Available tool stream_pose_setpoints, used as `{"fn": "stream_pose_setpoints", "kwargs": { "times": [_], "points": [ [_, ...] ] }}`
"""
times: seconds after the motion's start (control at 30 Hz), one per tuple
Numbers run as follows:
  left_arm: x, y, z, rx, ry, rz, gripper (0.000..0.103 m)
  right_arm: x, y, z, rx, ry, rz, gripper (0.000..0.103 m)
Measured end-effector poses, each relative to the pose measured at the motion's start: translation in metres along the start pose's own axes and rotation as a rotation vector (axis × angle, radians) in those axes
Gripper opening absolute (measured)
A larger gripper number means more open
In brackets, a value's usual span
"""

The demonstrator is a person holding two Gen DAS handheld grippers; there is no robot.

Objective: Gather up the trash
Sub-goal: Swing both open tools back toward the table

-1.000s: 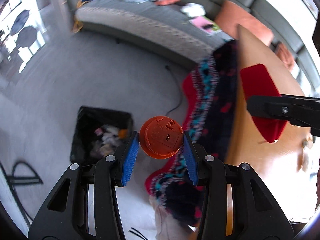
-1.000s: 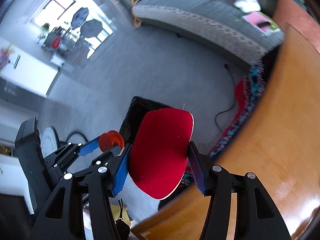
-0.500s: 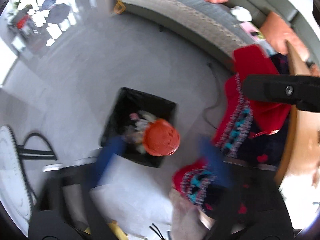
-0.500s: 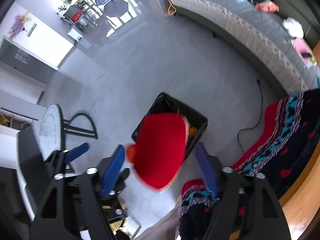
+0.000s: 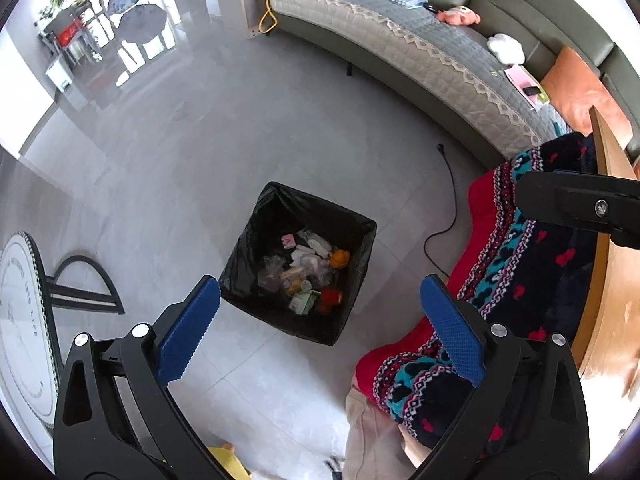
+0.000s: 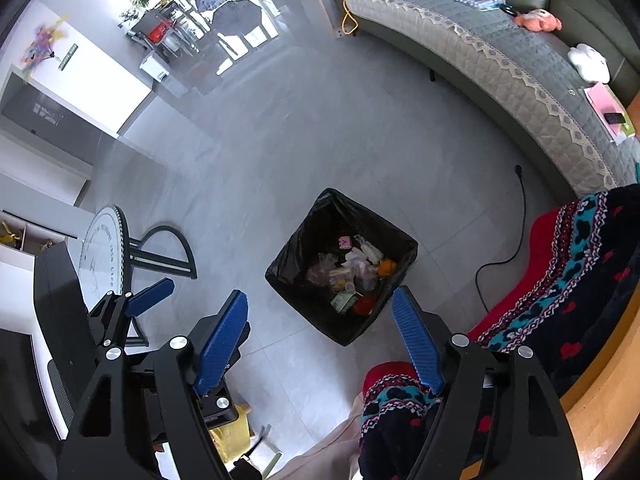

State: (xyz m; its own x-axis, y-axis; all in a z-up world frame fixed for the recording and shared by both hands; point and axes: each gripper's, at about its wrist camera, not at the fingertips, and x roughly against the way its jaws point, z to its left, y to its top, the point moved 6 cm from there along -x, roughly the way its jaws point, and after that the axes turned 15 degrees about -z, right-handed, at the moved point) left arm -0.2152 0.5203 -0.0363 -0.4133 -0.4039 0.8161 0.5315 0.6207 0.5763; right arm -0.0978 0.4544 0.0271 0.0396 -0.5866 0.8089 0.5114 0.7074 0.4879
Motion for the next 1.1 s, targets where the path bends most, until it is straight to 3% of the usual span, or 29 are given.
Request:
{"fn": "stream_pose_setpoints", "kwargs": {
  "times": [0.27,0.5,0.83,1.1],
  "points": [
    [0.010,0.005,-0.031,-0.041,-0.039,-0.030,0.097,0.031,-0.007,-0.021,-0.036,-0.013,-0.037,0.076],
    [0.024,0.008,-0.082,-0.097,-0.093,-0.059,0.097,0.067,-0.021,-0.060,-0.095,-0.050,-0.074,0.076],
    [0.042,0.007,-0.187,-0.222,-0.206,-0.086,0.097,0.136,-0.061,-0.154,-0.238,-0.134,-0.149,0.076],
    [0.063,-0.011,-0.300,-0.370,-0.324,-0.099,0.097,0.200,-0.107,-0.243,-0.377,-0.226,-0.213,0.076]
  ]
}}
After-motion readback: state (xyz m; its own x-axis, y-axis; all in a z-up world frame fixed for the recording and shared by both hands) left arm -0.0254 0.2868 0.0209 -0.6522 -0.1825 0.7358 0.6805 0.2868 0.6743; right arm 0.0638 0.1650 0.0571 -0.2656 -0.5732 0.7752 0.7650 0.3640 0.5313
